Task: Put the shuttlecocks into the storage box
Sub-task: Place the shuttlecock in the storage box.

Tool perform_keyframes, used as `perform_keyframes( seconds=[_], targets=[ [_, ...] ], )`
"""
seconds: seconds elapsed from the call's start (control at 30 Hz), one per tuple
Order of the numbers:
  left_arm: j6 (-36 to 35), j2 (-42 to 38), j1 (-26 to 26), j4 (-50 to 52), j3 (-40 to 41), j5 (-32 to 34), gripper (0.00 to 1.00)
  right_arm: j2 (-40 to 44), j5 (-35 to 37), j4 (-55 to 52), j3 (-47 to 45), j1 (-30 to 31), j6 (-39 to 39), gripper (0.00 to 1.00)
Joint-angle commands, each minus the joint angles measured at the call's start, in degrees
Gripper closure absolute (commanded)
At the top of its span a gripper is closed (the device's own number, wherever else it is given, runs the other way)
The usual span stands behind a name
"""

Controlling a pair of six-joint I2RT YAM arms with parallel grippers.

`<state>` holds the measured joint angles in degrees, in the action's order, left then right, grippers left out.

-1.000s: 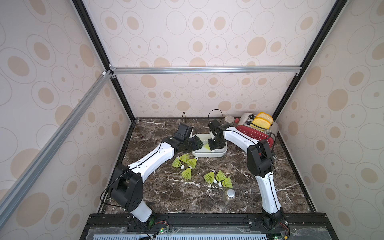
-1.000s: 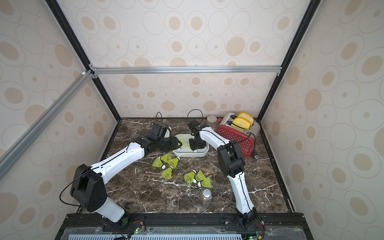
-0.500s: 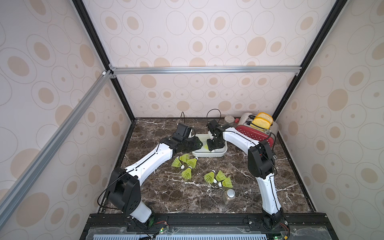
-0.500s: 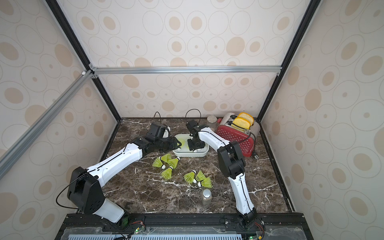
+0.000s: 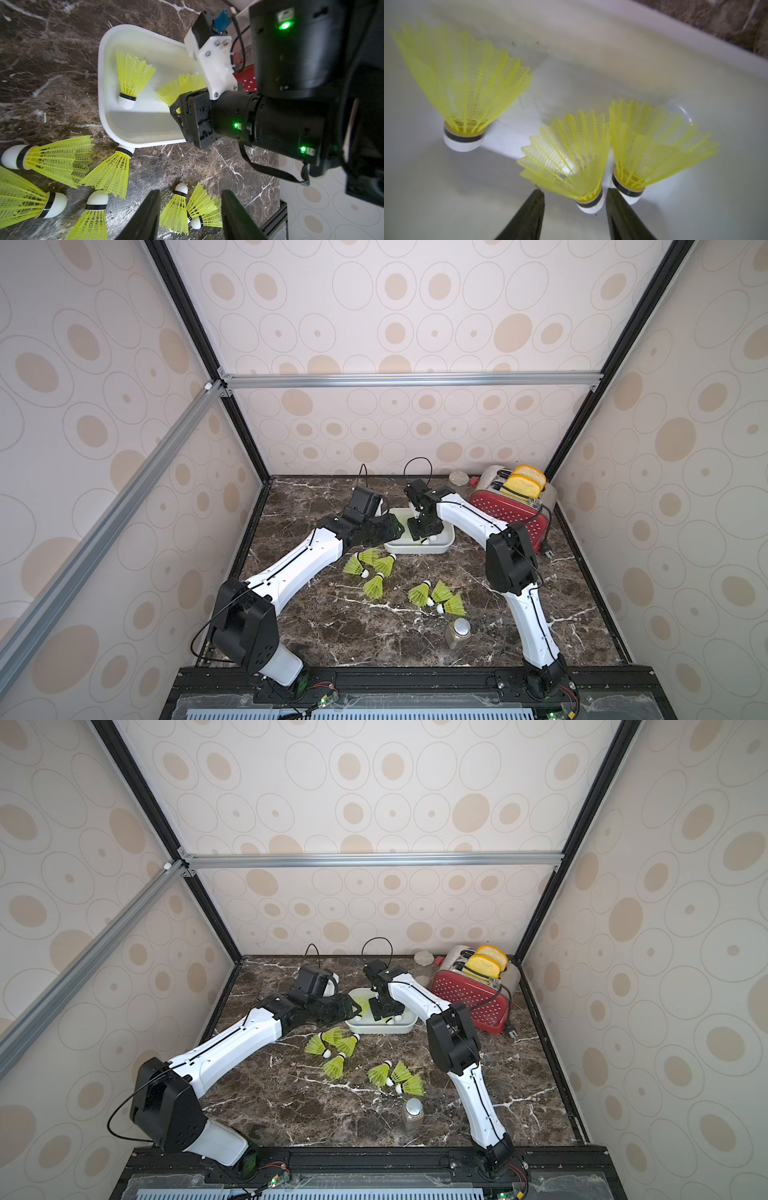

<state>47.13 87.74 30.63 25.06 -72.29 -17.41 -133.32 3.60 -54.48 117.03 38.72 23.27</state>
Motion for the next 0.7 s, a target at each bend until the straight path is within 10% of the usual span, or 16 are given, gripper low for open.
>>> perform_keyframes(
  seconds=[0.0,0.67],
  targets=[
    [-0.9,-1.6,-0.3,1.3,-0.2,0.7,0.5,-0.8,2.6,-3.0,1.1,0.2,-0.1,0.47],
    [-1.2,-2.9,-0.5,2.0,0.6,0.8,0.5,1.2,8.5,-3.6,2.4,-0.3,2.9,0.59]
  ],
)
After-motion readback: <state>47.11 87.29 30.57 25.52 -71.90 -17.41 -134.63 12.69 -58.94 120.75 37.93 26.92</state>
